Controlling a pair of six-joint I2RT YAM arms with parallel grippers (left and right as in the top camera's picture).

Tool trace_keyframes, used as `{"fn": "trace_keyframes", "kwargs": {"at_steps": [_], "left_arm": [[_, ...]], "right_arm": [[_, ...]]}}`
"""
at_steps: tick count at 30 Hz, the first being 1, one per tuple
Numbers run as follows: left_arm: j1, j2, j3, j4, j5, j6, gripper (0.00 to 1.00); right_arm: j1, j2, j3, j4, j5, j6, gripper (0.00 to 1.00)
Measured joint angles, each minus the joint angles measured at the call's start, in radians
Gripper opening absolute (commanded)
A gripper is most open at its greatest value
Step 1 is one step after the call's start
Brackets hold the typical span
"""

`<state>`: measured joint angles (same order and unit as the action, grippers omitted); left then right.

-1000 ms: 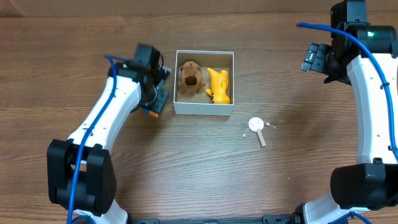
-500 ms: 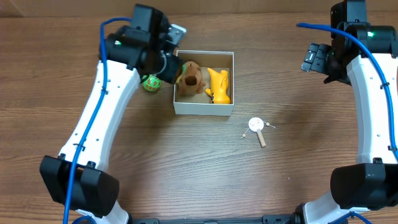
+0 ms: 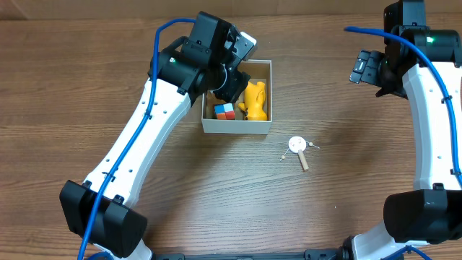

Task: Pack container
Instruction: 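Lift the cube with the left gripper and release it into box, then move the left gripper to the green numbered ball and grasp it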

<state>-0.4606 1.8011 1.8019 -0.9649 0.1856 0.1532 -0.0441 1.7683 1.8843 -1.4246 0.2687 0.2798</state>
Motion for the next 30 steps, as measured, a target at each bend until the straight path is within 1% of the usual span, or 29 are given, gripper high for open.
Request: {"fn": "trace_keyframes", "kwargs": {"at_steps": [5,8,10,15,16,18,21,23,26,29,30], "left_arm": [[0.000,0.000,0.000,0.002,-0.023,0.000,0.60],[0.006,0.000,0.005,0.001,-0.063,-0.013,0.60],[0.017,0.000,0.007,0.000,-0.095,-0.030,0.62],[0.082,0.000,0.007,-0.030,-0.178,-0.130,0.63],[0.105,0.000,0.007,-0.040,-0.189,-0.164,0.65],[0.152,0.000,0.007,-0.057,-0.207,-0.235,0.73],[0.217,0.000,0.007,-0.074,-0.213,-0.315,0.76],[0.264,0.000,0.007,-0.074,-0.205,-0.360,0.81],[0.299,0.010,0.002,-0.074,-0.196,-0.389,0.83],[0.304,0.039,0.002,-0.059,-0.193,-0.407,0.85],[0.303,0.084,-0.001,-0.044,-0.189,-0.410,0.85]], "right_arm": [[0.000,0.000,0.000,0.000,0.000,0.000,1.00],[0.000,0.000,0.000,0.000,0.000,0.000,1.00],[0.000,0.000,0.000,0.000,0.000,0.001,1.00],[0.000,0.000,0.000,0.000,0.000,0.000,1.00],[0.000,0.000,0.000,0.000,0.000,0.000,1.00],[0.000,0.000,0.000,0.000,0.000,0.000,1.00],[0.000,0.000,0.000,0.000,0.000,0.000,1.00],[0.000,0.000,0.000,0.000,0.000,0.000,1.00],[0.000,0.000,0.000,0.000,0.000,0.000,1.00],[0.000,0.000,0.000,0.000,0.000,0.000,1.00],[0.000,0.000,0.000,0.001,0.001,0.000,1.00]]}}
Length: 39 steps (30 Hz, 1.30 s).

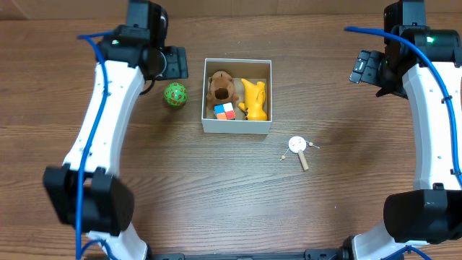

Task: Pack container
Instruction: 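Move the left gripper to the green numbered ball and grasp it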

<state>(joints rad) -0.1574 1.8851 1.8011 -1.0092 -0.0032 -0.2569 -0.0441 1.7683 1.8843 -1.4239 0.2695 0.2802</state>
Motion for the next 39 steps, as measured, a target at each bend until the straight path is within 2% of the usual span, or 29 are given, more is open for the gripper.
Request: {"fn": "trace_keyframes", "kwargs": {"at_steps": [6,11,20,29,39], "left_arm": [[0.000,0.185,-0.011,0.037,0.011,-0.016,0.85],[0.000,0.257,-0.022,0.038,0.015,-0.026,0.89],[0.000,0.261,-0.022,0.073,0.018,-0.029,0.90],[0.000,0.287,-0.022,0.074,0.017,-0.030,0.84],[0.009,0.288,-0.022,0.074,0.006,-0.030,0.89]], "right_arm": [[0.000,0.000,0.000,-0.001,0.000,0.000,1.00],[0.000,0.000,0.000,-0.001,-0.001,0.000,1.00],[0.000,0.000,0.000,-0.001,0.000,0.000,1.00],[0.000,0.000,0.000,0.000,0.000,0.000,1.00],[0.000,0.000,0.000,-0.002,0.000,0.000,1.00]]}}
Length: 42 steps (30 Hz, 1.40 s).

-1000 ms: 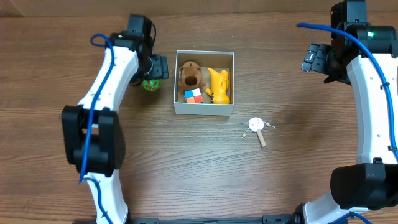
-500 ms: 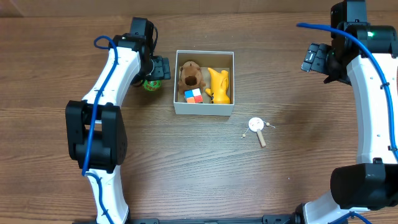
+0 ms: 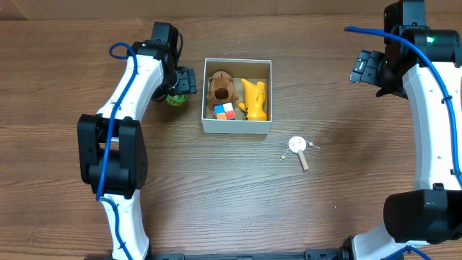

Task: Pack container
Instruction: 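Move the left gripper to the green numbered ball and grasp it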

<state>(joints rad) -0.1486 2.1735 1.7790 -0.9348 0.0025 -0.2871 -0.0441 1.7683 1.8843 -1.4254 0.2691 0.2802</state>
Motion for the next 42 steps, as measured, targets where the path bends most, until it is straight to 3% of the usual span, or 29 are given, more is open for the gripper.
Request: {"fn": "trace_keyframes", "kwargs": {"at_steps": [10,17,25,27,33,36,42], "left_arm": [[0.007,0.000,-0.012,0.011,-0.018,0.000,0.91],[0.007,0.000,-0.036,0.022,-0.023,-0.002,0.82],[0.007,0.000,-0.038,0.030,-0.023,-0.002,0.85],[0.007,0.000,-0.039,0.031,-0.024,-0.003,0.77],[0.007,0.000,-0.039,0.031,-0.026,-0.003,0.75],[0.007,0.000,-0.039,0.031,-0.026,-0.003,0.61],[0.007,0.000,-0.039,0.031,-0.027,-0.002,0.45]], "right_arm": [[0.000,0.000,0.000,0.001,0.000,0.000,1.00],[0.000,0.000,0.000,0.001,0.000,0.000,1.00],[0.000,0.000,0.000,0.001,0.000,0.000,1.00],[0.000,0.000,0.000,0.001,0.000,0.000,1.00],[0.000,0.000,0.000,0.001,0.000,0.000,1.00],[0.000,0.000,0.000,0.001,0.000,-0.001,1.00],[0.000,0.000,0.000,0.001,0.000,0.000,1.00]]}}
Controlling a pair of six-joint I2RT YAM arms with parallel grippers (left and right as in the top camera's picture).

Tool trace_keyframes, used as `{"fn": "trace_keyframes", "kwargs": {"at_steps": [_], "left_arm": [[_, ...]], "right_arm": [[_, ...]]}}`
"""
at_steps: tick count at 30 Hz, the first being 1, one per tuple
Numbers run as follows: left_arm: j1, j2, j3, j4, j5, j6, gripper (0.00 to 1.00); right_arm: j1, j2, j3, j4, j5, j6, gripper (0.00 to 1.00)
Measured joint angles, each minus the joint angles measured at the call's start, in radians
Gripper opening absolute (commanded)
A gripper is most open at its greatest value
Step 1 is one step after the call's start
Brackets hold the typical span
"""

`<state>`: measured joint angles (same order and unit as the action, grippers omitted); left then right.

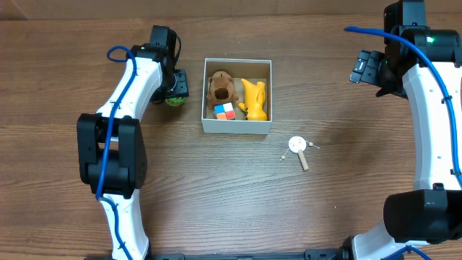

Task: Pack container
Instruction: 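Move the left gripper to the green numbered ball and grasp it, then carry the green ball with the left gripper over the box and release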

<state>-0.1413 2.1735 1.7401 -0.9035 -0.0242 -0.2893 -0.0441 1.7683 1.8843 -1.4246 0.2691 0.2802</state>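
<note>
A white box stands at the table's middle back and holds a brown plush, a yellow toy and a coloured cube. Left of the box lies a green ball, half covered by my left gripper, which is down over it. Its fingers are hidden under the wrist, so whether they grip the ball does not show. My right gripper hangs open and holds nothing at the far right, well away from the box.
A white round tag with small keys and a wooden stick lies on the table to the right of and in front of the box. The right arm's blue cable arches over the back right corner.
My left gripper has shifted slightly left and closer over the green ball, covering more of it. The ball, the box and the right arm are where they were.
First my left gripper was inside the box over its left half. Then it was out to the left, leaving the brown plush in the box, with the green ball lying beside it. After that it stood at the ball, and now sits over it.
</note>
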Motion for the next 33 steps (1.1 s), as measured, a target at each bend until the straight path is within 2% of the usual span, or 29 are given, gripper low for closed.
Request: {"fn": "trace_keyframes", "kwargs": {"at_steps": [9,12,15,23,27,33], "left_arm": [[0.000,0.000,0.000,-0.003,0.000,0.000,0.41],[0.000,0.000,0.020,-0.050,0.000,0.000,0.40],[0.000,0.000,0.097,-0.125,0.000,0.000,0.38],[-0.008,-0.023,0.435,-0.323,0.026,0.000,0.39],[-0.057,-0.043,0.533,-0.366,0.063,0.000,0.40],[-0.205,-0.055,0.545,-0.372,0.099,0.003,0.43]], "right_arm": [[0.000,0.000,0.000,0.000,0.000,0.000,1.00],[0.000,0.000,0.000,0.000,0.000,0.000,1.00],[0.000,0.000,0.000,0.000,0.000,0.000,1.00],[0.000,0.000,0.000,0.000,0.000,0.000,1.00],[0.000,0.000,0.000,0.000,0.000,0.000,1.00],[0.000,0.000,0.000,0.000,0.000,0.000,1.00]]}}
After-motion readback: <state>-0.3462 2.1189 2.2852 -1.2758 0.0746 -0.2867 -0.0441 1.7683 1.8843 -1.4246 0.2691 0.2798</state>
